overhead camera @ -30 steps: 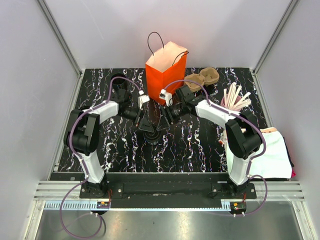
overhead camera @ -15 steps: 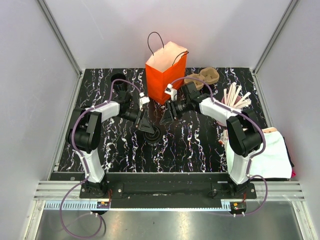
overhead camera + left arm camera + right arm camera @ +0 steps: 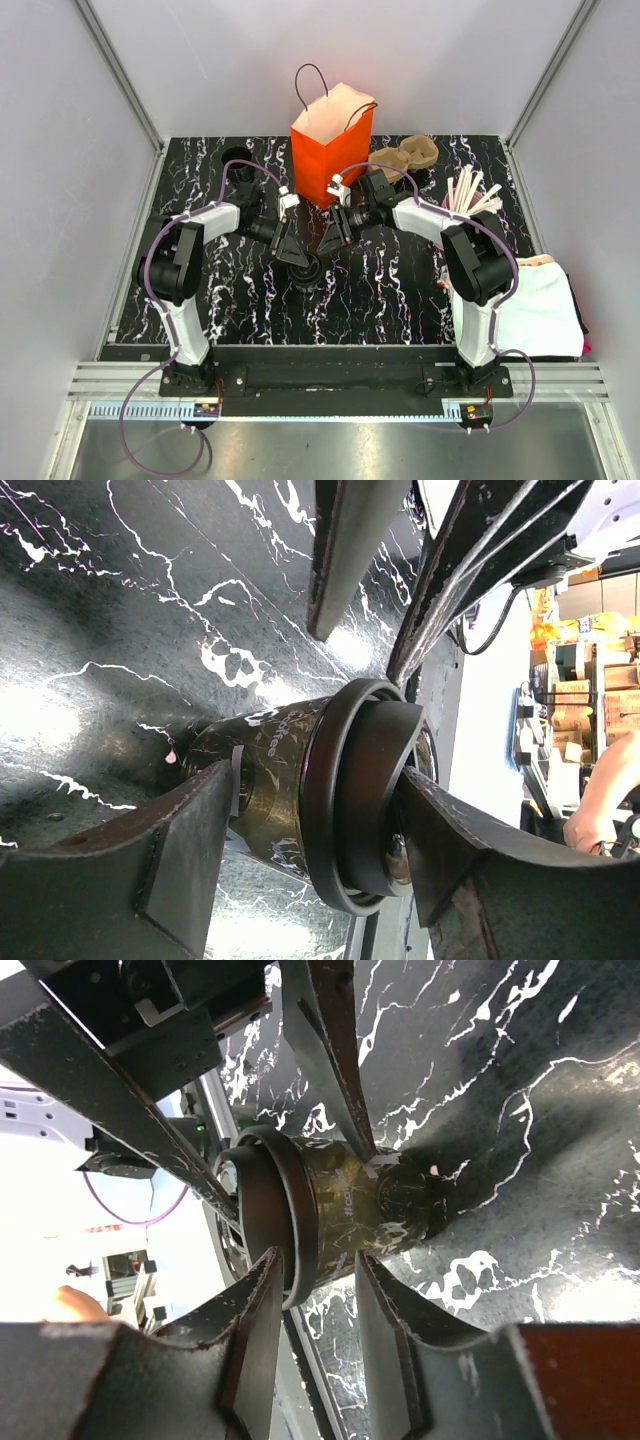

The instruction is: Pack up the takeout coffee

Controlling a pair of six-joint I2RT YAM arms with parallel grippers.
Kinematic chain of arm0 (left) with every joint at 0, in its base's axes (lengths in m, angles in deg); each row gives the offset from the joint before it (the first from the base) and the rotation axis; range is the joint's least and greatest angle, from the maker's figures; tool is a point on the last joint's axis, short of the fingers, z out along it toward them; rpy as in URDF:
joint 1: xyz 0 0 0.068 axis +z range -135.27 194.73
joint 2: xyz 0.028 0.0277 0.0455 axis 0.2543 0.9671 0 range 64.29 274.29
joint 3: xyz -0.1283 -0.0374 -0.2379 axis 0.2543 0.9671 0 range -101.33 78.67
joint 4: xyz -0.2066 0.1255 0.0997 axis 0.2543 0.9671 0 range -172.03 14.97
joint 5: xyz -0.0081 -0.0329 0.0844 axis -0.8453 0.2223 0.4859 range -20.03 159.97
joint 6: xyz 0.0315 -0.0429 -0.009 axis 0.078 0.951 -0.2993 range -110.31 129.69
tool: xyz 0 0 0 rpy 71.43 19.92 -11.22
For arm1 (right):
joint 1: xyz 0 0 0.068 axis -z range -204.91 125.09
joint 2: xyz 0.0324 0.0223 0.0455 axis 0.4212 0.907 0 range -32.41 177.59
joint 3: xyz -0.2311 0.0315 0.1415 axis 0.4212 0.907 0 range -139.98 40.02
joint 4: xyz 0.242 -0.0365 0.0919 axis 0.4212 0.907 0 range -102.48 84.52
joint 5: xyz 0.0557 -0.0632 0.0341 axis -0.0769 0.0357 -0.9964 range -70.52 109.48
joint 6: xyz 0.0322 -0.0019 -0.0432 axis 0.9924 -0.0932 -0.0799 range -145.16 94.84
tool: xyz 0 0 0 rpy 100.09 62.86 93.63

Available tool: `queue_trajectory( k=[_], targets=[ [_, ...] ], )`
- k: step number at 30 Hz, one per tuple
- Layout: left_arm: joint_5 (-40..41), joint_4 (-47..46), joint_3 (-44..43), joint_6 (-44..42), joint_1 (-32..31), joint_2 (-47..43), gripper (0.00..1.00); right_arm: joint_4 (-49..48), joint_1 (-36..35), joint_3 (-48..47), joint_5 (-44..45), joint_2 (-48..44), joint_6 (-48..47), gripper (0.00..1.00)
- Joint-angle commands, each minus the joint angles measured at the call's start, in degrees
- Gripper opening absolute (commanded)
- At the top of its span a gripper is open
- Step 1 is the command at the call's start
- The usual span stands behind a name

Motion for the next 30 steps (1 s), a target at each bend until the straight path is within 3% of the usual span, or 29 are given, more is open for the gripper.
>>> queue_trajectory(
  k=[1,15,25,30],
  targets=[
    [9.27,-0.65,0.05,-2.56,-0.39,2.21,0.65,-2.74,-0.23,0.75,-2.7,-0.16,1.61,0.4],
    [11.12,-1.26,0.41,-1.5,-0.66,1.07,0.63,-3.0,-2.07,1.98,-2.52,1.86,2.58,0.37],
    [13.14,-1.61,1.02,-1.77,-1.01,-0.16,0.61,-5.38,-2.25,4.17,-5.25,1.16,5.66,0.2],
    [15.16,-1.61,1.11,-1.94,-1.54,-1.04,0.61,-5.55,-2.51,4.96,-4.46,1.86,5.57,0.18]
  ],
)
